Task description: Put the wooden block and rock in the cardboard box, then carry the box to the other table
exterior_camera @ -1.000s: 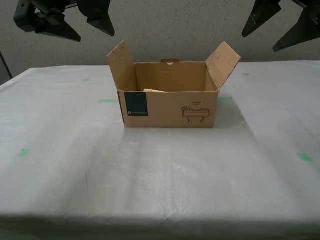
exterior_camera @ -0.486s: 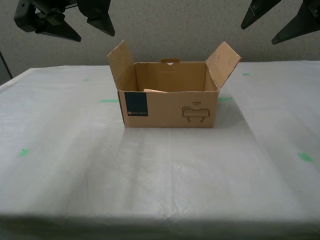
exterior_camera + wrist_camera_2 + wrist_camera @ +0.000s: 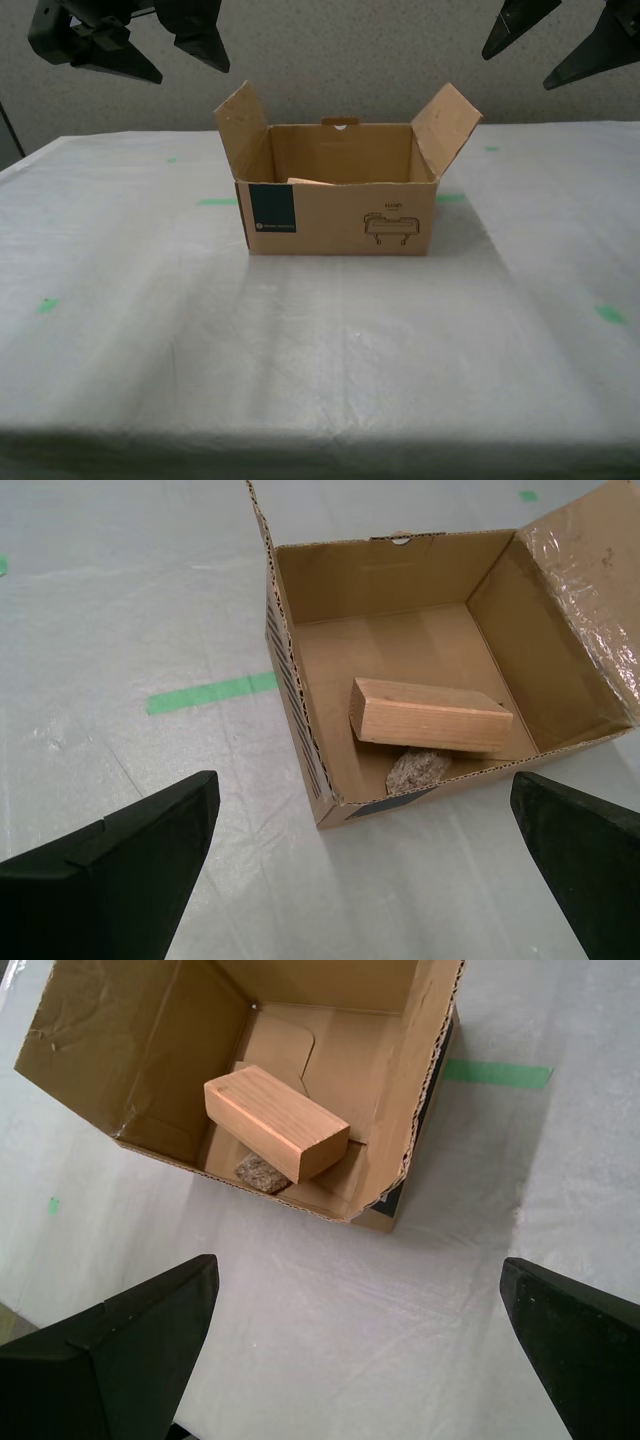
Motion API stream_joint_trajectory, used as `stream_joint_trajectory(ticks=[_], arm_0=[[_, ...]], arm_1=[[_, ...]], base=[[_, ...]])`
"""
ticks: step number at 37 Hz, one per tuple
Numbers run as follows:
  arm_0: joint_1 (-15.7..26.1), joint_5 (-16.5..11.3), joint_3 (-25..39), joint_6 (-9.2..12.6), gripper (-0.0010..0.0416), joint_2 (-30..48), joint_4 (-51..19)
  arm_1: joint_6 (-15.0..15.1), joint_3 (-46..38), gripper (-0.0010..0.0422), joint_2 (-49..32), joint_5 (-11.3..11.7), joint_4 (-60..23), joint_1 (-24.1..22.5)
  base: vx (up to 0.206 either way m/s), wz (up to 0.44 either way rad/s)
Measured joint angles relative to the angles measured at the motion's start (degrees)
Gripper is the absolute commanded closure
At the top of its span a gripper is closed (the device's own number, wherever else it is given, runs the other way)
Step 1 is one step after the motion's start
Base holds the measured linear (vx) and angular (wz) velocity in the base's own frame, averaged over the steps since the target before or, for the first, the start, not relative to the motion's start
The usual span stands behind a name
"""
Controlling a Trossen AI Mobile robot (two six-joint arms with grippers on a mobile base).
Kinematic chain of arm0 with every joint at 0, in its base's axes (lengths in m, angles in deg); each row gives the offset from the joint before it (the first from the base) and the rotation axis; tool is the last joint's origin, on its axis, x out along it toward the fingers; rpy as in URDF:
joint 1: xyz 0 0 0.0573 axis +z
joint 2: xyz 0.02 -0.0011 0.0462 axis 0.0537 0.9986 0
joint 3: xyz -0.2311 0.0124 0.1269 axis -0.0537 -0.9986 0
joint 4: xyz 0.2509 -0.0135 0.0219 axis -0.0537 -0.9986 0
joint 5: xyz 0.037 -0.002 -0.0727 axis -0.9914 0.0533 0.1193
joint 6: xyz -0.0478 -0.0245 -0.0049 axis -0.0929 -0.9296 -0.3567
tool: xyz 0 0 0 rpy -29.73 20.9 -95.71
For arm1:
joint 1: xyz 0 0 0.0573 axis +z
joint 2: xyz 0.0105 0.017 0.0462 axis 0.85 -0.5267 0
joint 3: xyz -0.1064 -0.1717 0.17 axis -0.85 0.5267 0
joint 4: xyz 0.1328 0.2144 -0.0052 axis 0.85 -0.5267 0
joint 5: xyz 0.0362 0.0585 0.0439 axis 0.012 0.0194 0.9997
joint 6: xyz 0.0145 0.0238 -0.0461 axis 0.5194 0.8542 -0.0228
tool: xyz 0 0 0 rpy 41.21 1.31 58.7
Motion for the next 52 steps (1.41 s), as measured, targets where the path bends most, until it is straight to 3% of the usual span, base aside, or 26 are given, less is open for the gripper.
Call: stream_joint_trajectory(ticks=[52], arm_0=[[0.0, 0.0, 0.0, 0.0, 0.0013, 0.0, 0.0]], arm_1=[[0.0, 0.0, 0.0012, 0.0, 0.0, 0.0, 0.0]], base=[[0.000, 0.000]])
